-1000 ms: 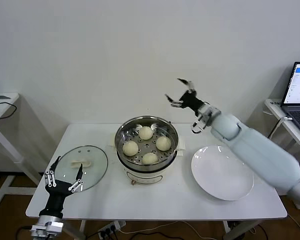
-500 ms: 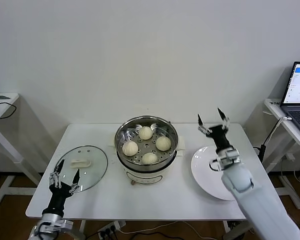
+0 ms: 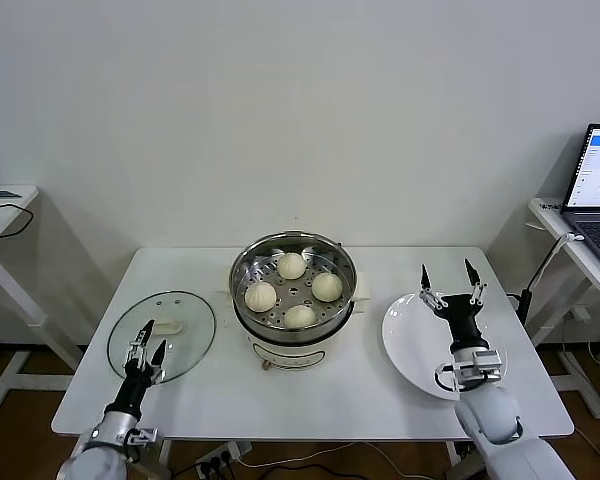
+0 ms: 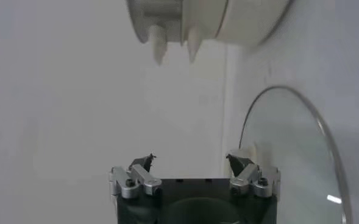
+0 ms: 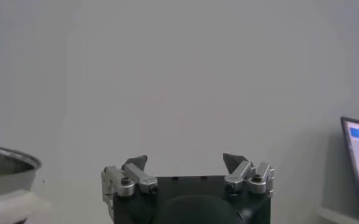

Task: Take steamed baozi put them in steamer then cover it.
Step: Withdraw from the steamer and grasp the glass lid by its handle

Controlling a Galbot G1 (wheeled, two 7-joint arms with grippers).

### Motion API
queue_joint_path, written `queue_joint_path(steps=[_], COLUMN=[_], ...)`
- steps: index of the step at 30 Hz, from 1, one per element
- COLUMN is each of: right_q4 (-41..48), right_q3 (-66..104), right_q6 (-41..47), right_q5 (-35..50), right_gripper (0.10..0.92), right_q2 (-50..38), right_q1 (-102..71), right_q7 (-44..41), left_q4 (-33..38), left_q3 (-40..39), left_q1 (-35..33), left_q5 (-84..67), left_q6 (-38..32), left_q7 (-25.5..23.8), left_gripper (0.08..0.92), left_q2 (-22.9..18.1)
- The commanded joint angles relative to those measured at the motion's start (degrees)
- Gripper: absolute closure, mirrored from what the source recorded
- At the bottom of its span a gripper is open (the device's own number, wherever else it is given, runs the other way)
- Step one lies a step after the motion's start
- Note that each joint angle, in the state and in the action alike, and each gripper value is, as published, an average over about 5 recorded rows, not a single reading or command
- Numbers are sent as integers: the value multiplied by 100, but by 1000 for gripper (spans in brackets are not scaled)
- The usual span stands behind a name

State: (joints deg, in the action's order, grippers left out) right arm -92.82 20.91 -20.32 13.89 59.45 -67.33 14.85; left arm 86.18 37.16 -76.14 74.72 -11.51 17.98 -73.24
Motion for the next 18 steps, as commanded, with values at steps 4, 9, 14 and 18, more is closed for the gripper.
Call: queue_joint_path(steps=[4, 9, 14, 18], right_q4=[-124, -126, -121, -100], right_q3=[319, 310, 295, 291], right_q6=[-50, -52, -50, -55], right_q5=[-121, -138, -145, -154], right_gripper=[203, 203, 203, 203], right_q2=[156, 155, 161, 176], right_q1=[-551, -539, -512, -509], right_q7=[-19, -27, -27, -34], left_q4=[-1100, -1308, -1370, -1368], left_q3=[-38, -54, -84, -98], left_q1=[1080, 1162, 1184, 1246], left_q5=[921, 821, 714, 608], left_q6=[67, 127, 208, 265], left_q7=[132, 89, 31, 23], left_gripper=[177, 177, 177, 177], left_q2=[-72, -48, -39, -82])
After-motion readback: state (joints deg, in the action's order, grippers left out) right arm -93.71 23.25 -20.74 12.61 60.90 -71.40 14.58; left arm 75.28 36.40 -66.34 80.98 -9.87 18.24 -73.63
